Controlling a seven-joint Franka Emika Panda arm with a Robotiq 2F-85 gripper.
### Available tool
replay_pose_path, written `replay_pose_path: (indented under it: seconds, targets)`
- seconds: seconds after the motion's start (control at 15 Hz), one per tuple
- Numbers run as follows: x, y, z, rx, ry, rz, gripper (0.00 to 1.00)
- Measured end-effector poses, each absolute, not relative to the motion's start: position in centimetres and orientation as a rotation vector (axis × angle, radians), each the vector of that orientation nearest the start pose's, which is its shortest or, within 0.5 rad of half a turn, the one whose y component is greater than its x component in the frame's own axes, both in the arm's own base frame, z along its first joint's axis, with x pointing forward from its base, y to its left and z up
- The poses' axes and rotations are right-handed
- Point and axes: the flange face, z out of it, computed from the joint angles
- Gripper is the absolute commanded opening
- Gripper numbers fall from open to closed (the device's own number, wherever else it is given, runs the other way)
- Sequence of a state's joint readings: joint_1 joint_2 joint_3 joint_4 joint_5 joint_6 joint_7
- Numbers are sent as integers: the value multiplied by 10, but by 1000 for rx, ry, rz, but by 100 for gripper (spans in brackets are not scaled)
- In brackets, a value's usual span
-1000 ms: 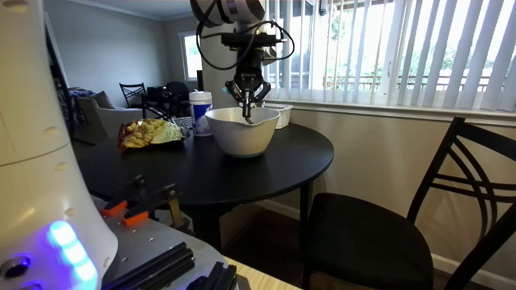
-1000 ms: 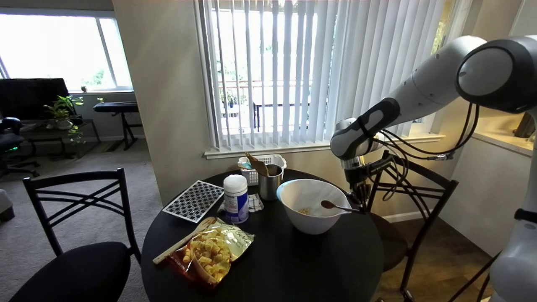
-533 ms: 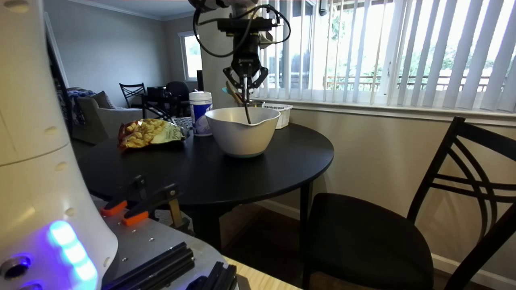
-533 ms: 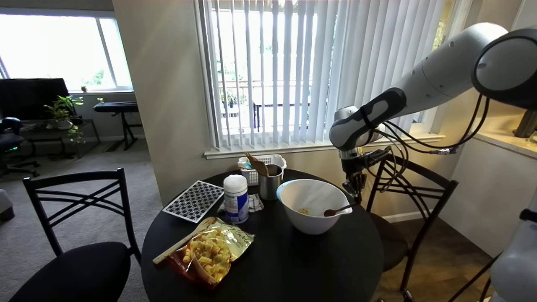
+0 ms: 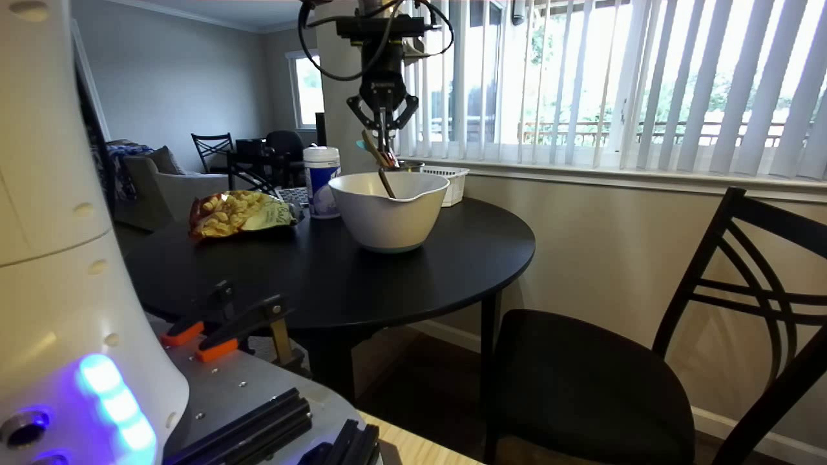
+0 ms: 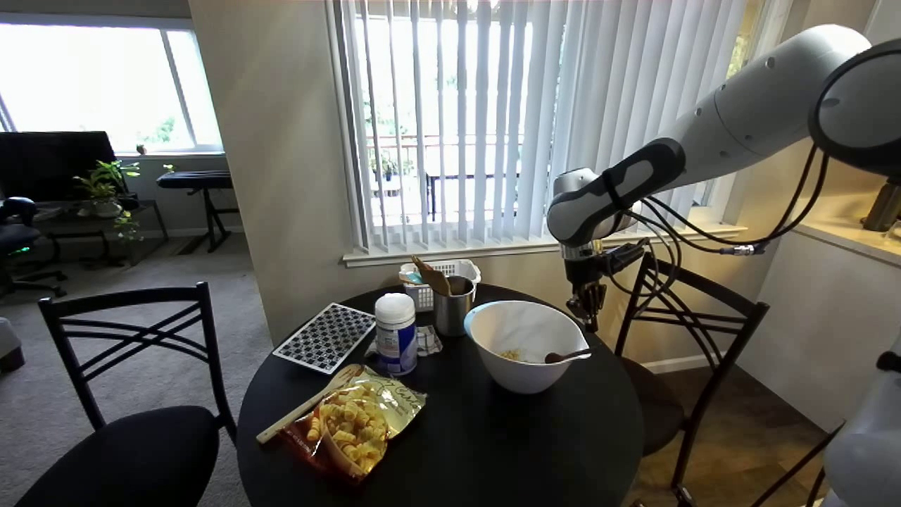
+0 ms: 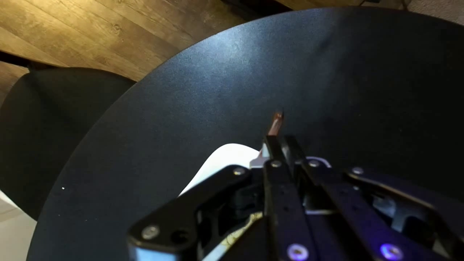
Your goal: Use the spoon to stir the contents in the bowl
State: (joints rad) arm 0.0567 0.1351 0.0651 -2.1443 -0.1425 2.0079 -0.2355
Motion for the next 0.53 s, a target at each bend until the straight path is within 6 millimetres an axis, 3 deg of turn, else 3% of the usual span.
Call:
replay_pose_path:
  seconds: [0.4,0.47,0.53]
  targets:
    - [519,81,320,-3114,-775,447,4]
    - [518,86,320,-3111,-790,446,28]
    - [517,90,320,-3109,-801,445,30]
